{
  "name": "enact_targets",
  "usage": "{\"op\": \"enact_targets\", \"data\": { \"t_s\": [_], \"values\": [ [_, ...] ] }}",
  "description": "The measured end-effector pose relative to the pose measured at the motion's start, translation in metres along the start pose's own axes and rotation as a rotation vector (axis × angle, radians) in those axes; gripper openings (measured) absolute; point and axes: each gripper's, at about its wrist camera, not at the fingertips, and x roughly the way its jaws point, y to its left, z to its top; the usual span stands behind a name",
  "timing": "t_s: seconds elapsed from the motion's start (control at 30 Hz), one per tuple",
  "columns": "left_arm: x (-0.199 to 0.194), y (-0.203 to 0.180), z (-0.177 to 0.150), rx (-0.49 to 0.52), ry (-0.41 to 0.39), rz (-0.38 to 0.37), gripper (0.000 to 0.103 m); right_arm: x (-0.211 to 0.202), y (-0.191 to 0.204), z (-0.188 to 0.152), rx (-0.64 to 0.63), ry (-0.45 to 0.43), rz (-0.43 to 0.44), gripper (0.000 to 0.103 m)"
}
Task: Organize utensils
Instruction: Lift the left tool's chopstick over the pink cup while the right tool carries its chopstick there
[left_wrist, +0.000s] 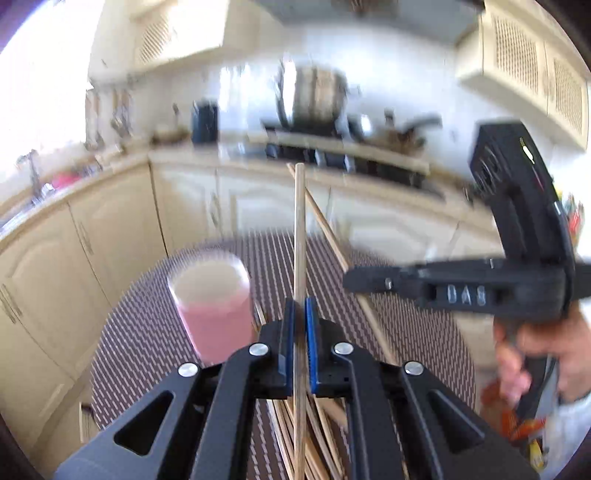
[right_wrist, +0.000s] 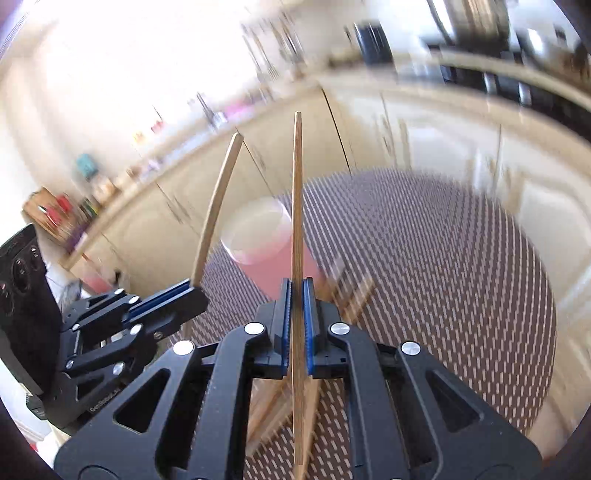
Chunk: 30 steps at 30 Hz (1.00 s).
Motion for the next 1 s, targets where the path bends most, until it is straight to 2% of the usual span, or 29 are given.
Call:
{"op": "enact_targets", "data": {
  "t_s": [0.17, 0.33, 0.47, 0.67, 0.77, 1.0],
  "values": [
    [-0.011, 0.015, 0.033, -0.094, -0.193, 0.078, 0.006, -0.007, 0.035, 0.021, -0.061, -0.195, 0.02, 0.007],
    [0.002, 0.039, 0.055, -0.166, -0.33, 0.119, 0.006, -0.01, 0.058, 0.031, -0.087, -0.347, 0.024, 0.007],
    [0.022, 0.069, 0.067, -0.217, -0.418, 0.133, 0.006, -0.008, 0.066, 0.044, -0.08, -0.436, 0.018, 0.007],
    [0.043, 0.091, 0.068, -0.292, -0.502, 0.152, 0.006, 0.008, 0.066, 0.056, -0.072, -0.495, -0.001, 0.007],
    [0.053, 0.092, 0.07, -0.281, -0.518, 0.175, 0.006, 0.018, 0.062, 0.052, -0.079, -0.494, -0.004, 0.007],
    [0.076, 0.085, 0.051, -0.229, -0.469, 0.213, 0.006, 0.022, 0.053, 0.032, -0.084, -0.456, -0.01, 0.007]
  ]
}}
